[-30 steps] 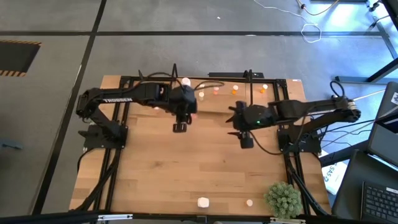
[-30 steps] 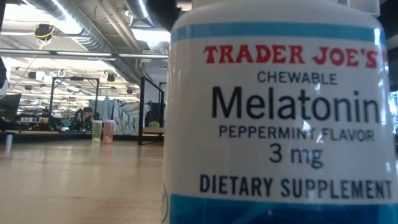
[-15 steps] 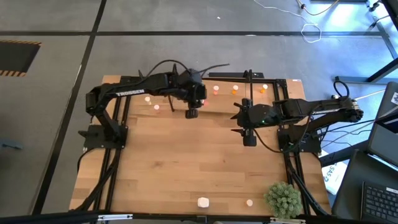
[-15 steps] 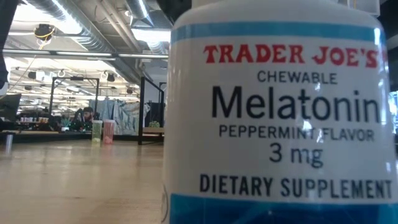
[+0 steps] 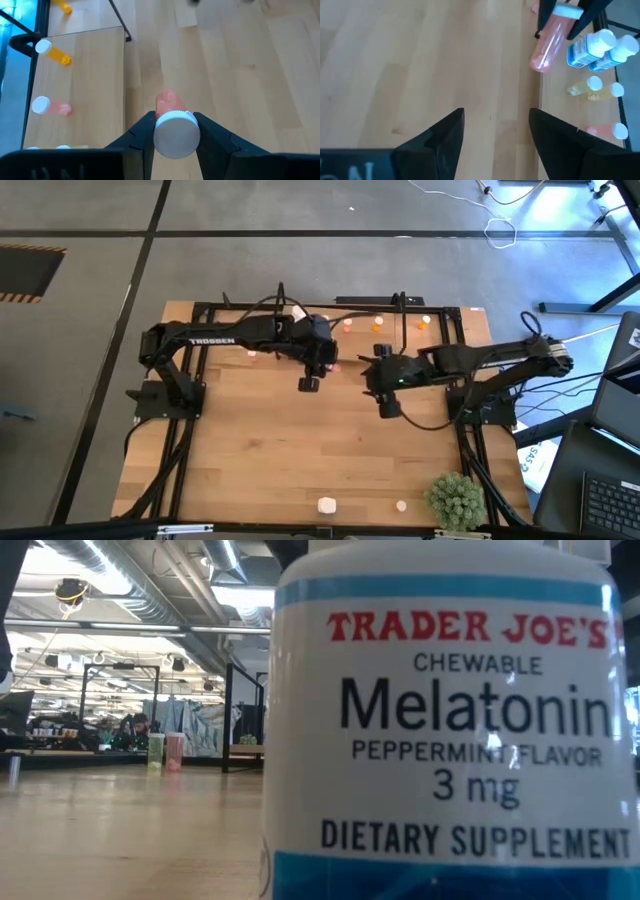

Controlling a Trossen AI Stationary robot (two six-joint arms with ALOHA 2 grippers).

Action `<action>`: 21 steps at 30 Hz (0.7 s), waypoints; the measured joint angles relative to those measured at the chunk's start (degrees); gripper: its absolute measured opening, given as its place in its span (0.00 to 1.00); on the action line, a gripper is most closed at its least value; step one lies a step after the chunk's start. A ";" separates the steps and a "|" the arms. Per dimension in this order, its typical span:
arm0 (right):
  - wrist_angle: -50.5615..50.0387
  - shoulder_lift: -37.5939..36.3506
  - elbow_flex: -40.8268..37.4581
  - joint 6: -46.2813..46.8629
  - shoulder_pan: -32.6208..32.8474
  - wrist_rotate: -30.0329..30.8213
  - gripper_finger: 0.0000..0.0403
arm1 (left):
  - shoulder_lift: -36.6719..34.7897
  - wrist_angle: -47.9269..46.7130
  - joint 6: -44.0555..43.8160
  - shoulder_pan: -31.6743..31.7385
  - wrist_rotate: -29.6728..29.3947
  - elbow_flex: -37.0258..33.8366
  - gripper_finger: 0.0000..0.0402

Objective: Pick and place medicine bottles onto shelf by color
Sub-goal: Put the bottom red pill bottle on the shelf aligned with the other red pill bottle

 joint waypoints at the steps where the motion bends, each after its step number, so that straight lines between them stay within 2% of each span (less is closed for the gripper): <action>1: 0.81 0.98 0.00 0.04 -0.20 0.99 0.56 | 0.00 -0.01 -0.02 -0.39 -0.09 0.00 0.26; 7: 8.05 4.98 -0.01 -0.53 -1.21 6.63 0.56 | 0.00 -0.09 -0.45 -2.72 -2.49 0.00 0.26; 21: 18.07 9.13 0.00 -1.35 -1.28 6.34 0.56 | 0.00 0.37 -1.89 -5.16 -4.18 0.00 0.26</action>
